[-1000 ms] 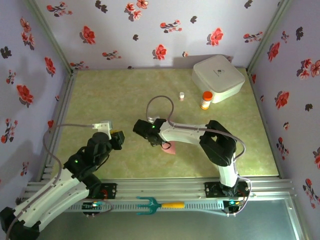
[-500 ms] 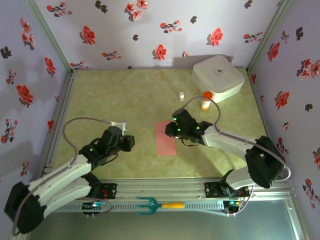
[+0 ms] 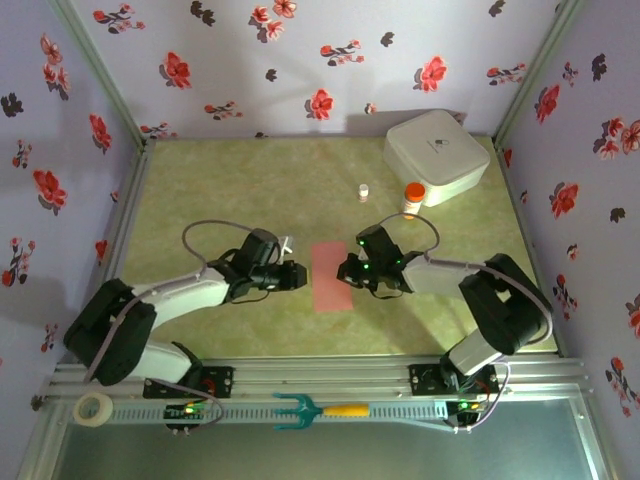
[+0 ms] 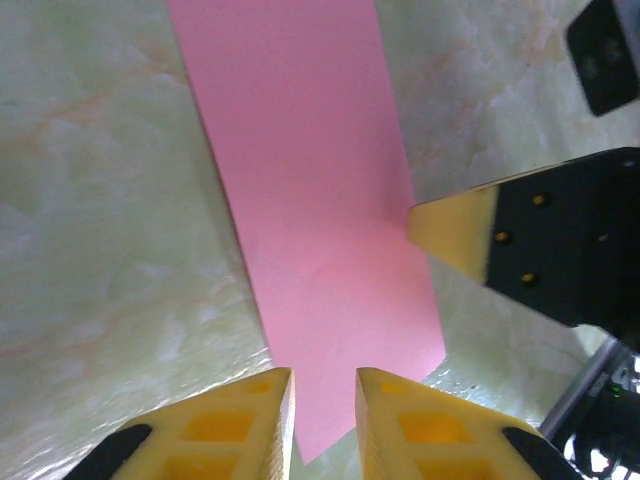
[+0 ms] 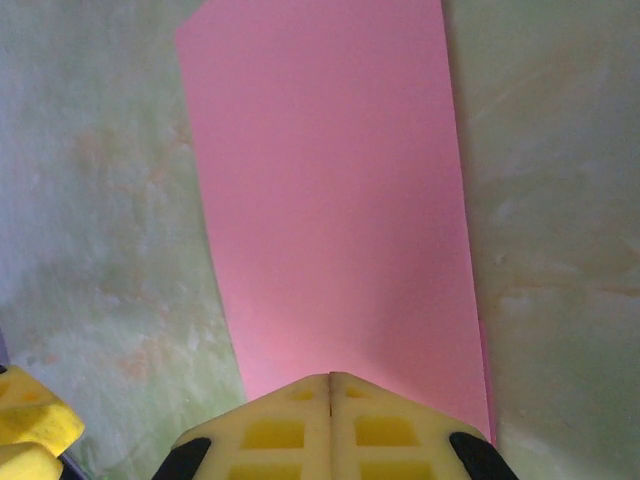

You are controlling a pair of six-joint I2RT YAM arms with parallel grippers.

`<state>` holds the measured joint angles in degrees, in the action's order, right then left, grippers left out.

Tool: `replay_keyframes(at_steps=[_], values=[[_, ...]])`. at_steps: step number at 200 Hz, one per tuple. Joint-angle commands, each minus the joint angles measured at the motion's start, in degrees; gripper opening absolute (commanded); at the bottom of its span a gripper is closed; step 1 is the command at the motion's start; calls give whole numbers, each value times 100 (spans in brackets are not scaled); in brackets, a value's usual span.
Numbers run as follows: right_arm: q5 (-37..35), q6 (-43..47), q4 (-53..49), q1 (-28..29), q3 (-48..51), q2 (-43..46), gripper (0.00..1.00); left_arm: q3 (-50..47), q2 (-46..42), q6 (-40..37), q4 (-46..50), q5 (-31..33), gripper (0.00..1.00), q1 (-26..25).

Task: Fold a paper plane with a square sheet of paper (pick it up from the middle)
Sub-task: Third fold the triangle at the center of the table.

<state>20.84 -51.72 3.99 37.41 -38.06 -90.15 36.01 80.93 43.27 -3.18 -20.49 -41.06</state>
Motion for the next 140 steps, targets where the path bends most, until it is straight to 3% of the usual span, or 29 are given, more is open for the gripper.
replay_keyframes(at_steps=[1, 52, 140], values=[[233, -103, 215, -89, 155, -200, 1, 176, 272, 305, -376, -391, 25, 41], [318, -546, 1007, -207, 833, -416, 2, 334, 809, 483, -346, -398, 34, 82], [167, -691, 1005, -208, 939, -434, 2, 442, 1516, 877, -877, -764, 28, 124]])
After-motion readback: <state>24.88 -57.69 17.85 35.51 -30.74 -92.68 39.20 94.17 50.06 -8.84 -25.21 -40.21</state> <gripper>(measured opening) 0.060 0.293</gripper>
